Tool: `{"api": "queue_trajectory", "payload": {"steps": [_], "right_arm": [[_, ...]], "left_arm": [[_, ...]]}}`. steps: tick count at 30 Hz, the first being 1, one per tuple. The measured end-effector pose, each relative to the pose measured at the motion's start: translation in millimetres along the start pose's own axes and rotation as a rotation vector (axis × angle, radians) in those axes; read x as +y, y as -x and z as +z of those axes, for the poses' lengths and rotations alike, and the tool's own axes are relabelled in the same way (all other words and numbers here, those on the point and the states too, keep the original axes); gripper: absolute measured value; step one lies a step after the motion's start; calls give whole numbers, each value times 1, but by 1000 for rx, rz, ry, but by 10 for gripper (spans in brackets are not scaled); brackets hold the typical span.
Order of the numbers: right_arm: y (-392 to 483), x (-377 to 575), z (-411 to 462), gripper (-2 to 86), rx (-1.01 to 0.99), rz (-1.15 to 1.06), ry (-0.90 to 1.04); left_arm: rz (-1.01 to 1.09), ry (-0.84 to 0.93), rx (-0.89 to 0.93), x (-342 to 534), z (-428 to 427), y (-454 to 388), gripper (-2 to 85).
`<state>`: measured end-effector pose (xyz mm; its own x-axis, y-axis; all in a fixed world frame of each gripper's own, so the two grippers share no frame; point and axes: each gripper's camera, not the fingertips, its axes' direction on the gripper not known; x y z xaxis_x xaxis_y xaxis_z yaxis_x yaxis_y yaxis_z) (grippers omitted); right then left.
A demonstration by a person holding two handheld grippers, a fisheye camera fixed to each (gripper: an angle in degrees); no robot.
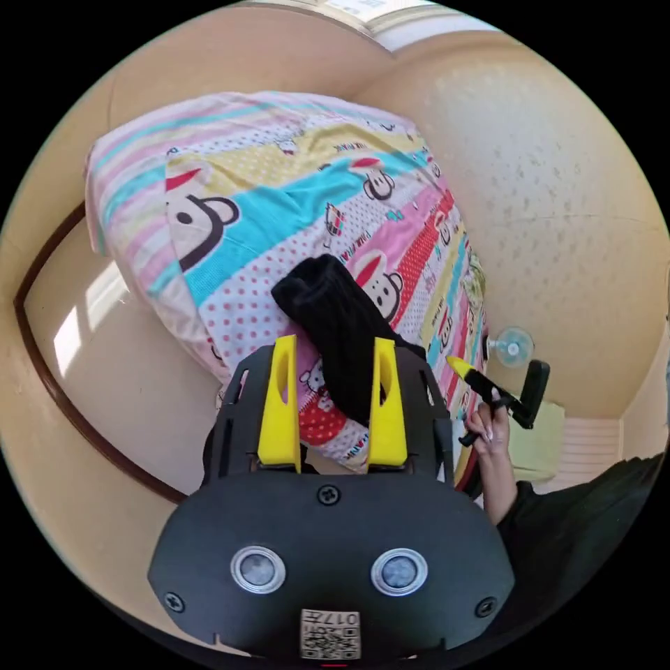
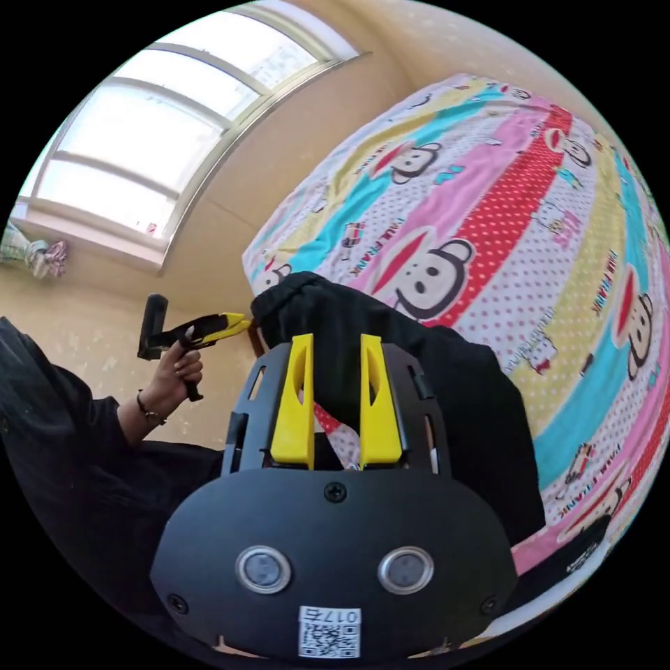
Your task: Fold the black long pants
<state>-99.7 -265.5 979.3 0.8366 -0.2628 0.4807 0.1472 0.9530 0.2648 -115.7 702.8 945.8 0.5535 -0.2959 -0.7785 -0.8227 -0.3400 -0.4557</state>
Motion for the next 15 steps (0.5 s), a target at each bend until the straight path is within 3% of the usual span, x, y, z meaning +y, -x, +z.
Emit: {"api": "queue_trajectory", "payload": {"steps": [4,8,11,15], "right_arm": [[54,-26,44,135,77,-113,128],[73,-29,61,149,182,-93,230],[74,-50,36,88,325,70,133],[41,-53,-42,50,371,258,-57]], "left_arm": [[-158,166,210,-42,57,22,119],[100,200,516,-73,64,-69,64],[392,340,476,-60,62,-153,65],[533,183,334,-54,9,-157,79]]}}
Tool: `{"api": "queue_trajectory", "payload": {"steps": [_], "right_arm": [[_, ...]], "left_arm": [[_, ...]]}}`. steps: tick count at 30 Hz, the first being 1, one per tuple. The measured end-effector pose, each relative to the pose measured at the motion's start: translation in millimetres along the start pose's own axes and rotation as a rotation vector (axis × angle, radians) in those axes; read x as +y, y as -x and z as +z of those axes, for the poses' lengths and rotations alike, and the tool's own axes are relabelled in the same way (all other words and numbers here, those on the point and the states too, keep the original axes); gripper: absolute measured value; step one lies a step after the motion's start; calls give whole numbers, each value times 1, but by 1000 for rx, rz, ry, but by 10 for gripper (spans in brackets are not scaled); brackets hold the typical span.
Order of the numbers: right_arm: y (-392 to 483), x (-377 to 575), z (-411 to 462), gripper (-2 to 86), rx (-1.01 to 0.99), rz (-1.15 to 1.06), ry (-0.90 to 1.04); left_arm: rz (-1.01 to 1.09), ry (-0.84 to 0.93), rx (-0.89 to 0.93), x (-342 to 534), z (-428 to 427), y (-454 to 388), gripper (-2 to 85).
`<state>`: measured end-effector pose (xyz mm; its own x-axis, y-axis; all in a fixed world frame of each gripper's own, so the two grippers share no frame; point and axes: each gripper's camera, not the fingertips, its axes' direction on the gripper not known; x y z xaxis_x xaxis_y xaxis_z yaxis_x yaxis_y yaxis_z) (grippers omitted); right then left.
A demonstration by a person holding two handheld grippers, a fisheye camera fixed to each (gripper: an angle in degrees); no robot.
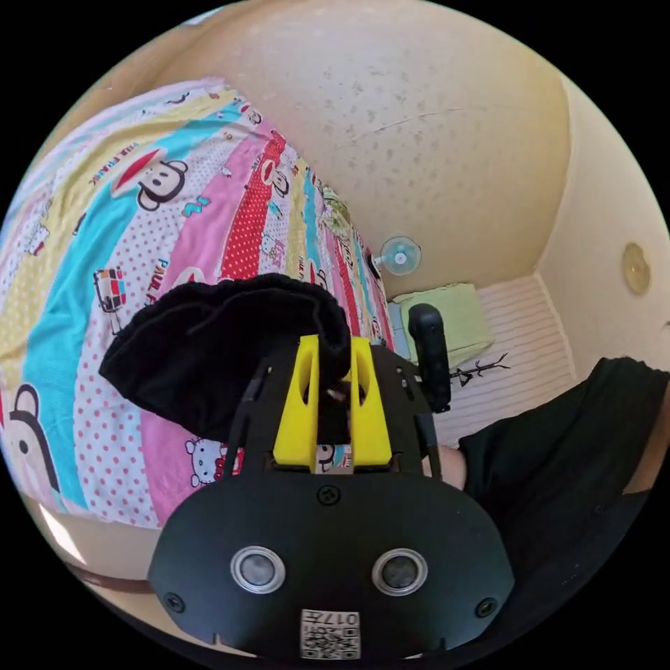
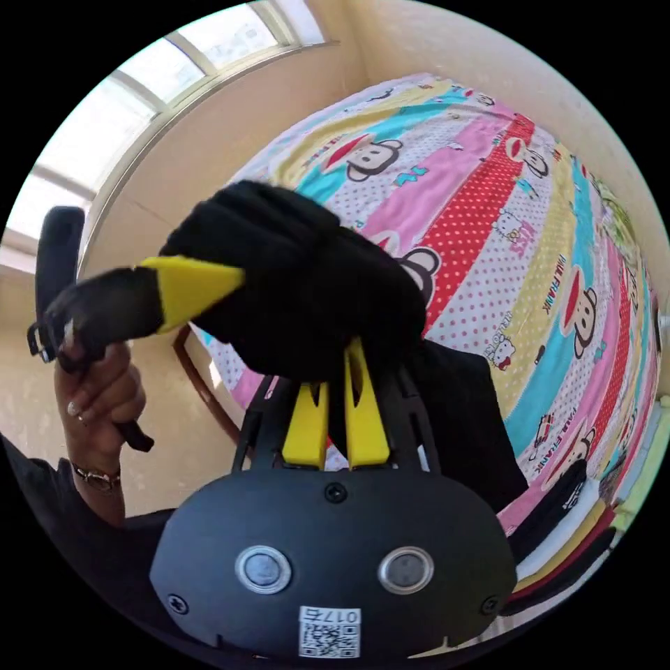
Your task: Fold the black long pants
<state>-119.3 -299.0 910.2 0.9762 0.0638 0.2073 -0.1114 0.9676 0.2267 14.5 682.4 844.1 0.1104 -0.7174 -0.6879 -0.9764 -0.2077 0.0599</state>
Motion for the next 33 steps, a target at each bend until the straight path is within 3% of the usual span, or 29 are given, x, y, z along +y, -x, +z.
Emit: {"api": "queue_trajectory", "payload": {"steps": [3,6,8,11,12,14,16,17,19,23,29,33], "right_arm": [[-65,-1,-44,45,-115,122,-75],[-86,-3,-67,42,-47,144,-77],[-78,-5,-85,40,-50,101,-94],[-55,-4,-116,39,-38,53,-126],[-45,-2,-132,37,-48,32,-139],[-30,6,-163,35,-56,-5,-174],[-20,18,-199,34,-57,-31,-216],[-17,27,-226,33,-65,-44,-249],[-18,45,-274,31,-63,-52,-309],[-26,101,-413,29,-18,-50,-464],[-19,225,-633,26,-6,-136,-844],[-5,312,-736,21,-37,-214,-1112]], "left_arm": [[-186,-78,-85,23,-26,48,110],[-507,-61,-82,51,-14,113,172],[-608,-33,-104,64,3,134,192],[-590,60,-216,76,46,139,192],[-562,34,-345,79,53,126,182],[-550,18,-412,76,60,104,172],[-456,25,-324,67,71,80,128],[-397,6,-171,61,77,65,44],[-420,-19,-17,55,78,44,39],[-219,-175,53,31,5,-73,30],[480,-368,-37,15,-147,-380,20],[675,-547,-61,17,-219,-520,17]]}}
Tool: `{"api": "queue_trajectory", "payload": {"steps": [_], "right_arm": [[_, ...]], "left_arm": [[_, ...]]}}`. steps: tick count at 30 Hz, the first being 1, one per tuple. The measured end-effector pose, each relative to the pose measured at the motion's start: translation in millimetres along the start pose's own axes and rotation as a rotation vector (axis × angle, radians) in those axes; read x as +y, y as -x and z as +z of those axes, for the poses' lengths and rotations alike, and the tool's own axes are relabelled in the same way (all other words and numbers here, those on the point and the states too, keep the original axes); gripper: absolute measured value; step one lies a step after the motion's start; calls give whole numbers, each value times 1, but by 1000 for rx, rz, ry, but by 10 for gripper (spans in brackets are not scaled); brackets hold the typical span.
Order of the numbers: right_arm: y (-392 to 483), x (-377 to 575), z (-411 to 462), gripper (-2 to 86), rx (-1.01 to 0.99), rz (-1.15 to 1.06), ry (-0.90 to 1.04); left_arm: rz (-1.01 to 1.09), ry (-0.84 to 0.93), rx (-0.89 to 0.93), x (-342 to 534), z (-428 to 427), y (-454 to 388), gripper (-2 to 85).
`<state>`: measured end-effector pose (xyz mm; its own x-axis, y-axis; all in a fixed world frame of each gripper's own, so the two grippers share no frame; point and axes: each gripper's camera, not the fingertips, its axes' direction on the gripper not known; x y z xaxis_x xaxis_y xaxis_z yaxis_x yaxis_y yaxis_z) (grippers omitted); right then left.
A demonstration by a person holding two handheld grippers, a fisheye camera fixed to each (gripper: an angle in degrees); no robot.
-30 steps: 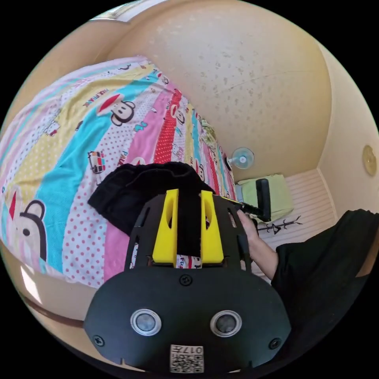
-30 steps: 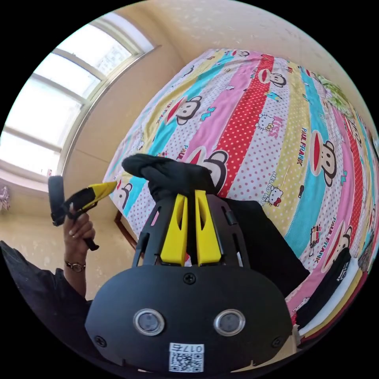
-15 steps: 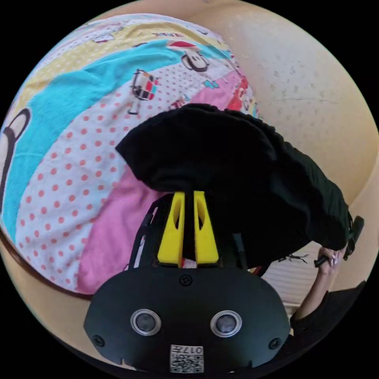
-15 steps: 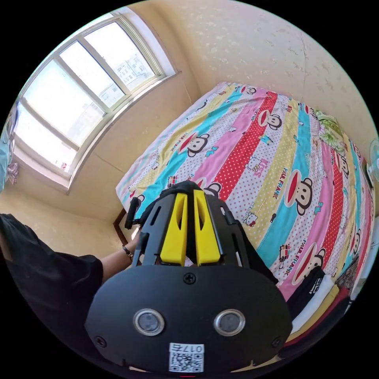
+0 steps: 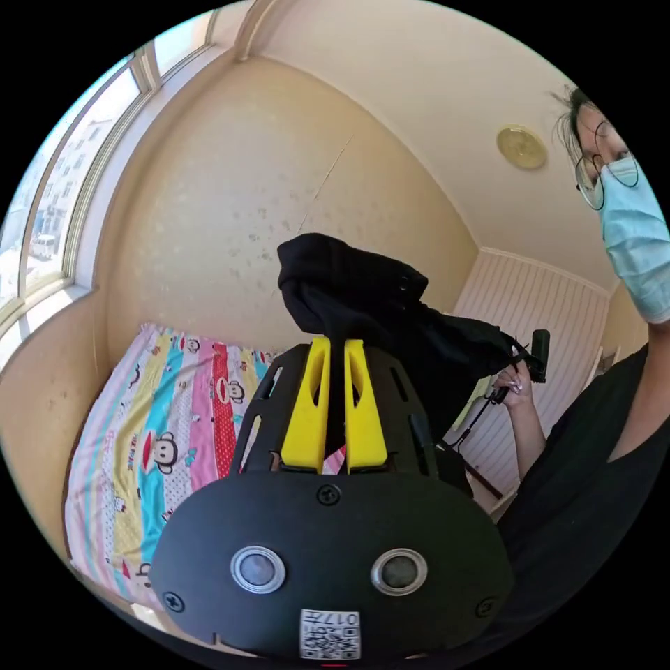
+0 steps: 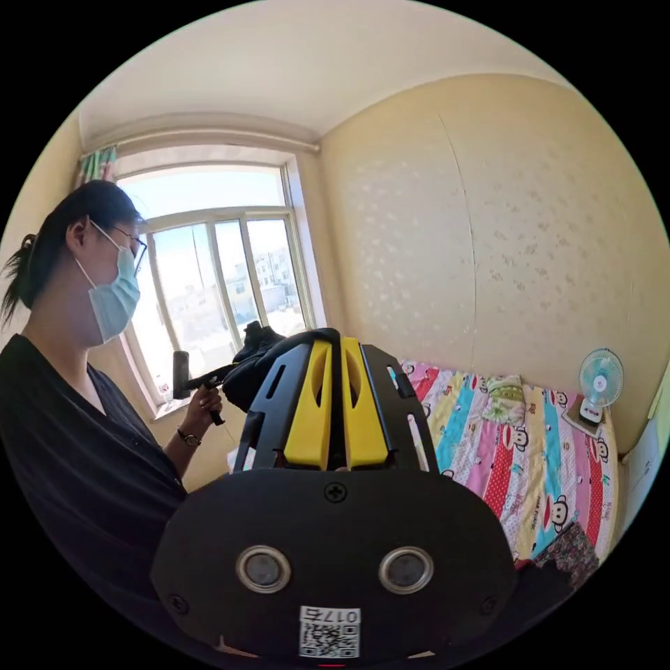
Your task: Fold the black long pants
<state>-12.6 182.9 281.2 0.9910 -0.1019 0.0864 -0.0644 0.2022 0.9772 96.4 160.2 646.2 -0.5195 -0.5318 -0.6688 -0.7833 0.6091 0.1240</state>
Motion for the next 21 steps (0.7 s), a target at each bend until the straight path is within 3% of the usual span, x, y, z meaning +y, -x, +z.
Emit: {"api": "queue_trajectory", "payload": {"steps": [6,13,19,21], "right_arm": [[47,-37,-94,16,48,-166,-259],[23,-69,-105,15,32,-156,-362],[-110,-119,45,23,146,70,-14],[-189,-136,147,34,301,103,143]], "left_arm": [[197,-234,66,-82,-51,-116,16],[270,-328,80,-131,-39,-171,18],[175,-8,-22,-214,126,-125,28],[113,206,-146,-254,258,-72,48]]}}
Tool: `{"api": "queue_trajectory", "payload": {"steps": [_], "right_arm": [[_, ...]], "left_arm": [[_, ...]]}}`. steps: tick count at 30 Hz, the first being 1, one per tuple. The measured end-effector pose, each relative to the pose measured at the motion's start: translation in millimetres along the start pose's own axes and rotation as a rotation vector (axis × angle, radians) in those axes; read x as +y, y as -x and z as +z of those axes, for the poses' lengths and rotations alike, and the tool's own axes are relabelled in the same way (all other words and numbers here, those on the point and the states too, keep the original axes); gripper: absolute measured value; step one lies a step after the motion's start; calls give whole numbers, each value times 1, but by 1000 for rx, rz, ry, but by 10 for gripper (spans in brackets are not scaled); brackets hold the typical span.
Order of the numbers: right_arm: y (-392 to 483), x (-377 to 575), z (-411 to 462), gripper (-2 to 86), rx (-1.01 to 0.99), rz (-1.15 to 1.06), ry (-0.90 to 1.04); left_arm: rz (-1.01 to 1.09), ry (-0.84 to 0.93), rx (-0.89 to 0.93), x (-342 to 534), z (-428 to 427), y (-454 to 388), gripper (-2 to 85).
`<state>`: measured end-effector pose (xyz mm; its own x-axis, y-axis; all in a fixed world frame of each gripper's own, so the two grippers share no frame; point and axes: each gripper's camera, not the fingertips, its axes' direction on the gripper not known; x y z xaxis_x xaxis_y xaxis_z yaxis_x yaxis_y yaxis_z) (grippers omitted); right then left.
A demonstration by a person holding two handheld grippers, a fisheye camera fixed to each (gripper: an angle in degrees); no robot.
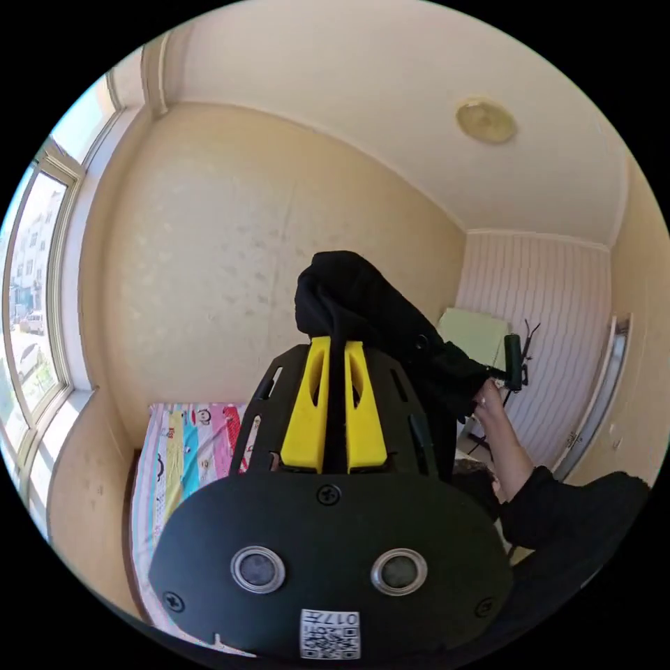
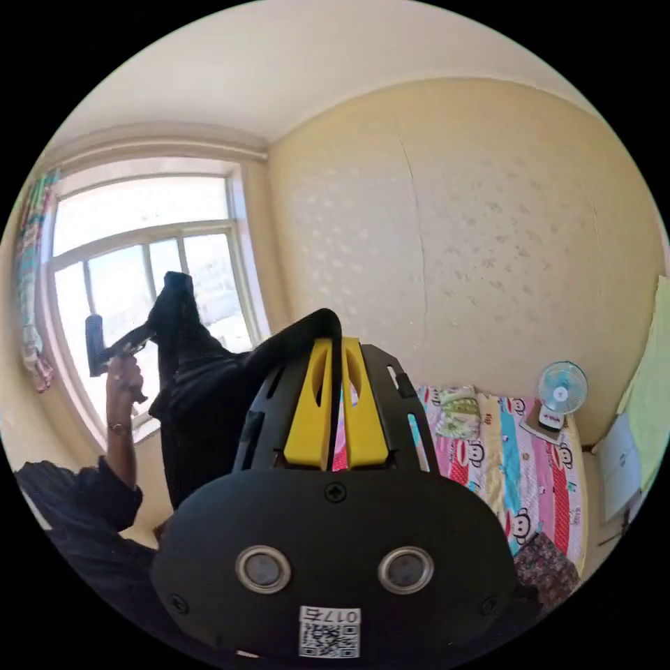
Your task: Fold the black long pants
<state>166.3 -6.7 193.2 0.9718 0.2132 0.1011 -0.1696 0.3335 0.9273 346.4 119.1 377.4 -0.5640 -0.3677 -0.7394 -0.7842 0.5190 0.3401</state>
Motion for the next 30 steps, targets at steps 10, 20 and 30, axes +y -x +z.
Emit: {"api": "queue_trajectory", "payload": {"steps": [10,20,30], "right_arm": [[-129,274,247,70,107,279,649],[-153,680,247,60,122,508,1234],[-149,728,307,86,-51,596,1200]], "left_arm": [[-290,843,-172,252,296,158,76],[-632,1387,-73,593,325,156,83],[-430,1595,-59,609,389,83,76]]}}
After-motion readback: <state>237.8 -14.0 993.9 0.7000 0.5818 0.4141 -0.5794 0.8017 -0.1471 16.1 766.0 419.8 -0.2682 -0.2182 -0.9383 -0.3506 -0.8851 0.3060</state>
